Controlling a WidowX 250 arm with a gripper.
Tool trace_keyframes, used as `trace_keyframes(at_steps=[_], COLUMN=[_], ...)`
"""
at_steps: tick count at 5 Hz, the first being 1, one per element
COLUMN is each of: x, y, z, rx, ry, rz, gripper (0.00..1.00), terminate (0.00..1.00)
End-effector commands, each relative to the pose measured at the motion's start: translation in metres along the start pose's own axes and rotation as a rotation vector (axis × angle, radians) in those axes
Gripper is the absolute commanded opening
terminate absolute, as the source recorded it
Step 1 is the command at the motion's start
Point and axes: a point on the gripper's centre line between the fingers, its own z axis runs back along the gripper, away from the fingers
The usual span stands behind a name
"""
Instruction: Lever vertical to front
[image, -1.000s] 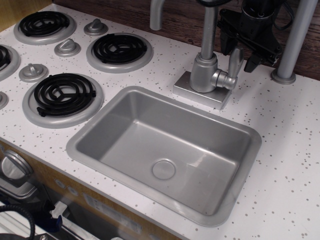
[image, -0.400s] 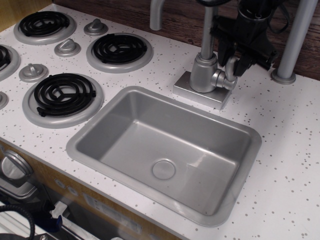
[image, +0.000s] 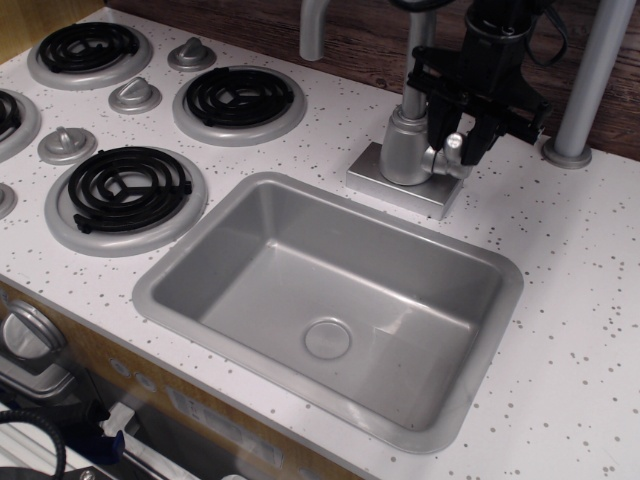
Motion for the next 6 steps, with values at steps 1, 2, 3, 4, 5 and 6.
trace_keyframes(at_steps=[1, 2, 3, 4, 5, 6], x=[-0.002, -0.004, -0.005, -0.008, -0.012, -0.019], y=[0.006, 0.006, 0.006, 0.003, -0.001, -0.006], z=[-0.003, -0.008, -0.013, -0.002, 0.012, 0.031], rx=[-0.052, -0.070, -0.082, -0.047, -0.005, 0.051], ry=[-0.057, -0.064, -0.068, -0.053, -0.036, -0.043], rz=[0.034, 0.039, 0.040, 0.062, 0.075, 0.083], gripper=[0.00, 0.00, 0.00, 1.00, 1.00, 1.00], terminate=[0.00, 0.00, 0.00, 0.00, 0.00, 0.00])
